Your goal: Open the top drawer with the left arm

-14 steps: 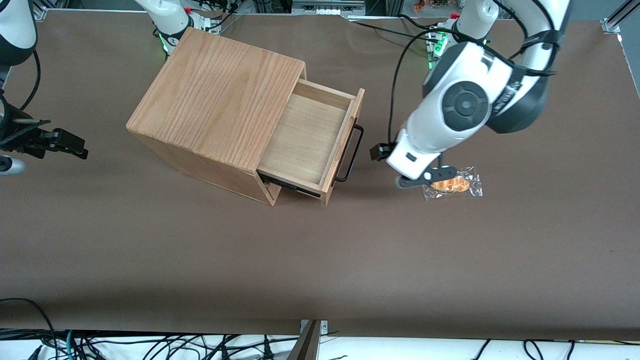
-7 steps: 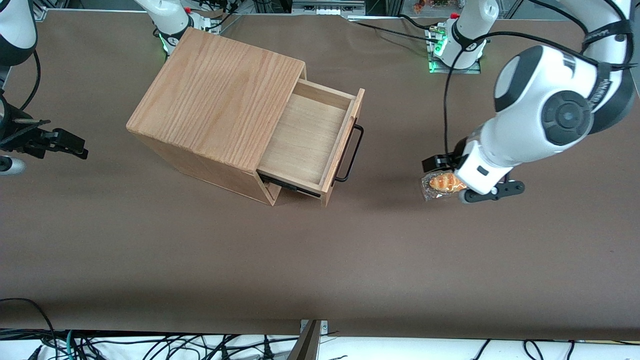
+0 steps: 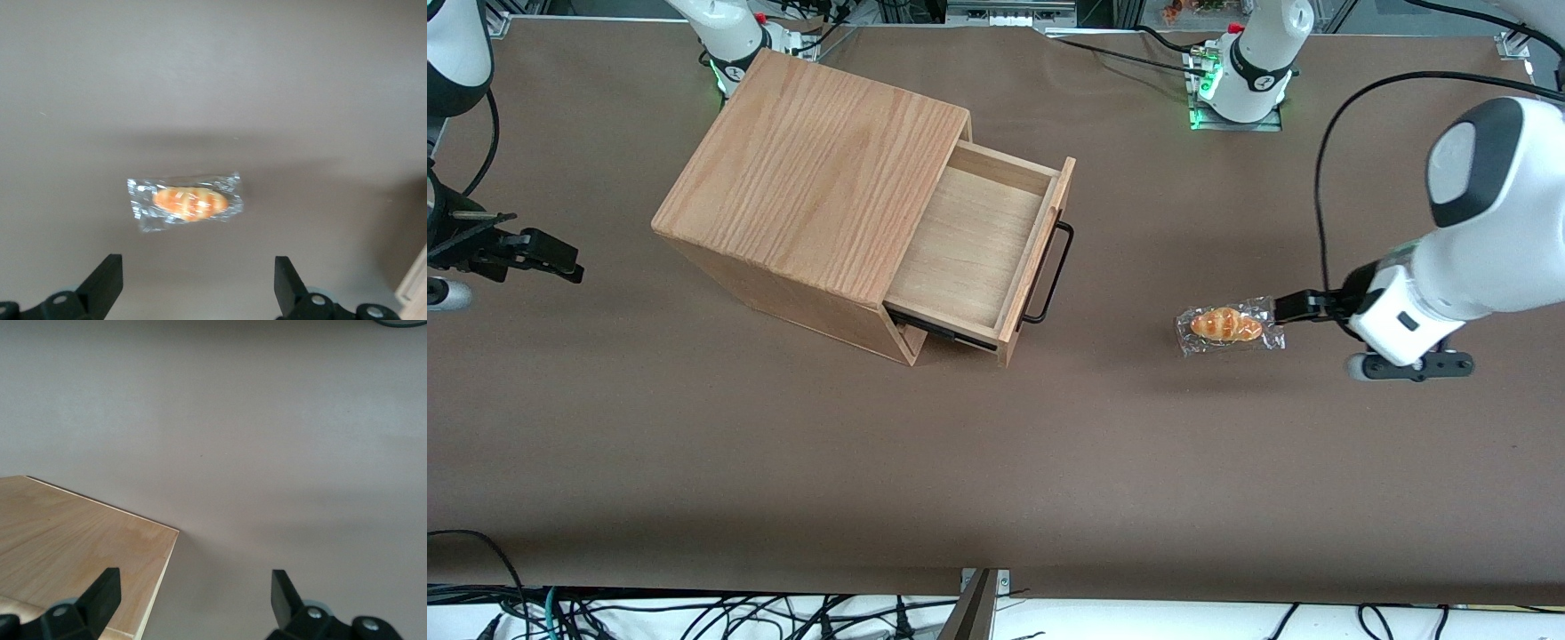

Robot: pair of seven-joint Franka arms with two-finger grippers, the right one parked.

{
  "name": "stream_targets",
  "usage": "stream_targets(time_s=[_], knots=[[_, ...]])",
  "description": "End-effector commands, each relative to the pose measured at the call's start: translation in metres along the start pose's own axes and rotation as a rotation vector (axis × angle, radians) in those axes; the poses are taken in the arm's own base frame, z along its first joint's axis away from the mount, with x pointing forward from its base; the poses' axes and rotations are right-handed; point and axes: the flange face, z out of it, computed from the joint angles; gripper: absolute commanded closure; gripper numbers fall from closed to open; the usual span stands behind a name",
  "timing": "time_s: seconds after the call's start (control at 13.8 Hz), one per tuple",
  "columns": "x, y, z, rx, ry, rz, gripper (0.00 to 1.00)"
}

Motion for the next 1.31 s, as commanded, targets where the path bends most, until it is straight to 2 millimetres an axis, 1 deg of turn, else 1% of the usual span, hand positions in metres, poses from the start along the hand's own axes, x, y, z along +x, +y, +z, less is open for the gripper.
stream_targets(time_s=[0.0, 0.07, 0.29, 0.44, 0.51, 0.65, 0.8, 0.87, 1.09, 1.24], knots=[[-0.003, -0.032, -0.012, 0.040, 0.015, 0.046, 0.00], [-0.001, -0.043, -0.015, 0.047, 0.025, 0.052, 0.00], [0.005, -0.070, -0.024, 0.095, 0.089, 0.129, 0.00], [0.007, -0.082, -0.026, 0.106, 0.104, 0.138, 0.00], [0.008, -0.091, -0.029, 0.130, 0.119, 0.140, 0.00], [0.011, -0.095, -0.032, 0.168, 0.147, 0.195, 0.00], [0.012, -0.096, -0.025, 0.168, 0.144, 0.196, 0.00], [0.011, -0.097, -0.026, 0.168, 0.149, 0.195, 0.00], [0.009, -0.095, -0.030, 0.147, 0.160, 0.181, 0.00], [0.008, -0.091, -0.024, 0.102, 0.153, 0.163, 0.00]])
